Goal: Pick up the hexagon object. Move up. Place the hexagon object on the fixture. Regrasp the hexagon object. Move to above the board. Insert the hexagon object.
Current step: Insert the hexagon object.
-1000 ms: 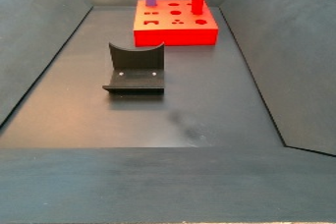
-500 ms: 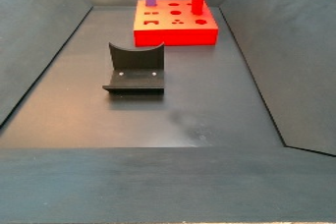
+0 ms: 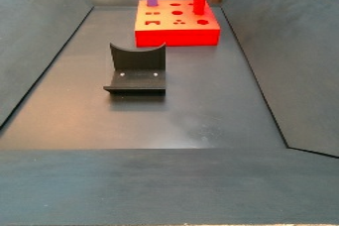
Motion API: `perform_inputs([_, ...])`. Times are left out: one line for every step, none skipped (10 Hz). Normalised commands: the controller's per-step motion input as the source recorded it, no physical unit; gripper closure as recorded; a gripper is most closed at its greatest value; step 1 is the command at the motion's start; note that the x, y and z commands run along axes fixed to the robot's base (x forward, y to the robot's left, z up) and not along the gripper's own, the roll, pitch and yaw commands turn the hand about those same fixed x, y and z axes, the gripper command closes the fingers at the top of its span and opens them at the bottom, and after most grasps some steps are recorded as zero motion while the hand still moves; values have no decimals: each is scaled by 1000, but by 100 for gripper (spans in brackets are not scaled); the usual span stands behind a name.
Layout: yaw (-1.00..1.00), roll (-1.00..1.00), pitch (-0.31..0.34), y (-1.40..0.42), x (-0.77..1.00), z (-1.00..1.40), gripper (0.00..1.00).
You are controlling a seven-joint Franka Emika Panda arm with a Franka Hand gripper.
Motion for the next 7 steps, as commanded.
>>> perform_inputs([-509,-190,39,0,589,-363,100])
perform_inputs([-214,-131,83,174,403,-57,100])
perform_inputs([0,0,9,0,0,0,100])
perform_inputs([0,-16,0,3,0,-491,100])
perform_inputs([-146,-114,4,0,197,-866,100])
perform_inputs([-483,-147,0,0,194,-769,100])
perform_inputs([-51,-39,0,0,69,0,100])
